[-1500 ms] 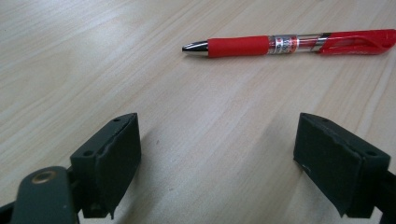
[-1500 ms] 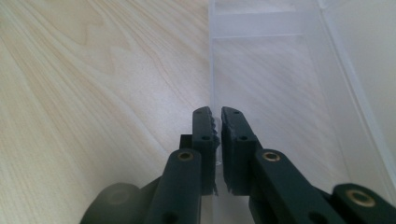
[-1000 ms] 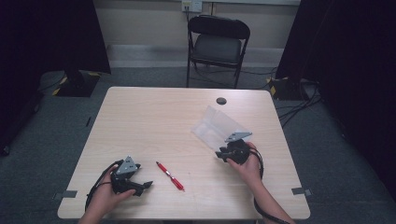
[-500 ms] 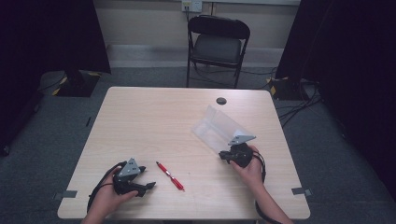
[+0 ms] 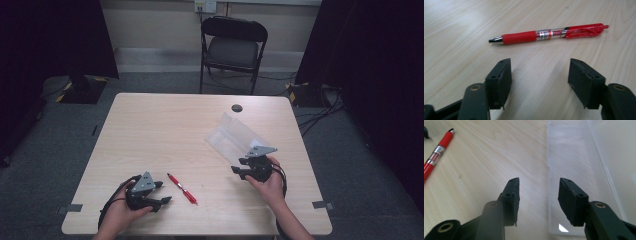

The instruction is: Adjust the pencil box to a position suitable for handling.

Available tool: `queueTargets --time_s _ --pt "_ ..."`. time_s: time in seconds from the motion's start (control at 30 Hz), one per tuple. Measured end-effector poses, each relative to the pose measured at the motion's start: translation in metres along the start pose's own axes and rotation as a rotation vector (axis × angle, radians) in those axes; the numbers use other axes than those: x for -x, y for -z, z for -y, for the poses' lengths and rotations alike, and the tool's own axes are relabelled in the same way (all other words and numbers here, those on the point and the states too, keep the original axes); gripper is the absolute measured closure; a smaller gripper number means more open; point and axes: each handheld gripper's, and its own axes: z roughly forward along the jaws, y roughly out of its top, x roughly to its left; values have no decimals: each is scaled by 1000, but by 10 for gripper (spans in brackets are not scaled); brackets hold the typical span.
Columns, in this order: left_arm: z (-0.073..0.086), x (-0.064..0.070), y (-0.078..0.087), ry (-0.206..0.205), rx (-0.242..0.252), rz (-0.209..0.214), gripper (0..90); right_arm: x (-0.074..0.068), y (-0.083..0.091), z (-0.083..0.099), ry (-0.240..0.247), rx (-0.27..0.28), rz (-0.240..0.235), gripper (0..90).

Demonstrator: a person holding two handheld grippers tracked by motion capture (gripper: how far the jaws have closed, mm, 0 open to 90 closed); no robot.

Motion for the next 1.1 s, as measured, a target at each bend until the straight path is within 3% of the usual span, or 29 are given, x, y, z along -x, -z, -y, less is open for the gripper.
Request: queueTargets --time_s 0.07,0.17,0.2,0.27,0.3,0.5,1.1 --pt "-2 4 -2 15 8 18 426 -4 2 2 5 2 -4 493" --pt "-8 9 -7 -12 -16 13 447 -8 4 5 6 1 -21 476" --pt "-10 11 -9 -4 -12 19 450 -9 5 6 6 -1 -18 469" --pt "-14 12 -12 -22 -27 15 466 -11 4 7 25 -10 -26 447" --pt "-16 15 -14 -7 -24 14 466 -11 4 7 25 -10 -26 447" --pt "-26 20 -25 -11 -35 -15 475 -11 3 9 26 -13 -28 411" --pt "-53 38 -63 -4 5 -14 476 -5 8 11 5 23 -25 380"
